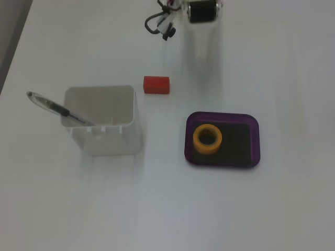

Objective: Remove the yellow tape from the box.

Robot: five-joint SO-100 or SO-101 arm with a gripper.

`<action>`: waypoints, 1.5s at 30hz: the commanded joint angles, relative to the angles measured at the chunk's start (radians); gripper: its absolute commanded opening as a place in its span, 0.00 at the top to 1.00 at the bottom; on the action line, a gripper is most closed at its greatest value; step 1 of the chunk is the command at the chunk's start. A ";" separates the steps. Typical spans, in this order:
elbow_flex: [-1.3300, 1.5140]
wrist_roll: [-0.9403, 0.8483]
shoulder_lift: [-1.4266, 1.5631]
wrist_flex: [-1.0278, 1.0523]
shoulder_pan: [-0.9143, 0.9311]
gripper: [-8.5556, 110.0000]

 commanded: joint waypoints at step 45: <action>-0.884 0.037 -0.966 -0.003 -0.061 0.93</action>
